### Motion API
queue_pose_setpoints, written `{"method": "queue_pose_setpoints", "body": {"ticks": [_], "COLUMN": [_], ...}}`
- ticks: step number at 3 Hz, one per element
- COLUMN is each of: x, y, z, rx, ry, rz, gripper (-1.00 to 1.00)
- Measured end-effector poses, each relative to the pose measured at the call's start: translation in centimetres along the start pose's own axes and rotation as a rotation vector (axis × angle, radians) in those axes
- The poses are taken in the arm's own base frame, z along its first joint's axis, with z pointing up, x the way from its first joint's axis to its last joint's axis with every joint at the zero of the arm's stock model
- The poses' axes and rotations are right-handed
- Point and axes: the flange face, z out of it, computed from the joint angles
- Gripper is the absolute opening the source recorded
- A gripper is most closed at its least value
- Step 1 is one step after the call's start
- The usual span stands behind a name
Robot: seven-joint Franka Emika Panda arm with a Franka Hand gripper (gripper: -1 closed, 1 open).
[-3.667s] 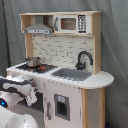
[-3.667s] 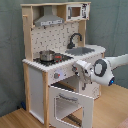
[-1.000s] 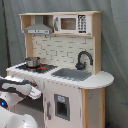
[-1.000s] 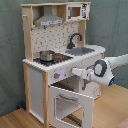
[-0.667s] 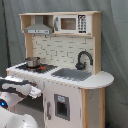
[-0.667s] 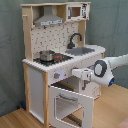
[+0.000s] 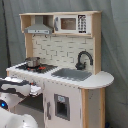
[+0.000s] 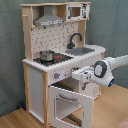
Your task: Play with the kitchen
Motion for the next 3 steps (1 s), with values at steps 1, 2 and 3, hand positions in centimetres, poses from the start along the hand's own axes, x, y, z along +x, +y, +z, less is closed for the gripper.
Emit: {"method": "queue_pose_setpoints", "body": {"ticks": [1, 2, 3], "x": [0.01, -0.01, 0.11], "y": [-0.11, -0.14, -0.37], "z": [0.05, 0.07, -0.04], "rx": [-0.002, -0.001, 0.020], "ry": [-0.011, -0.012, -0.004], "rz": [-0.059, -0.056, 0.106], "gripper": [-1.00, 1.00, 1.00]}}
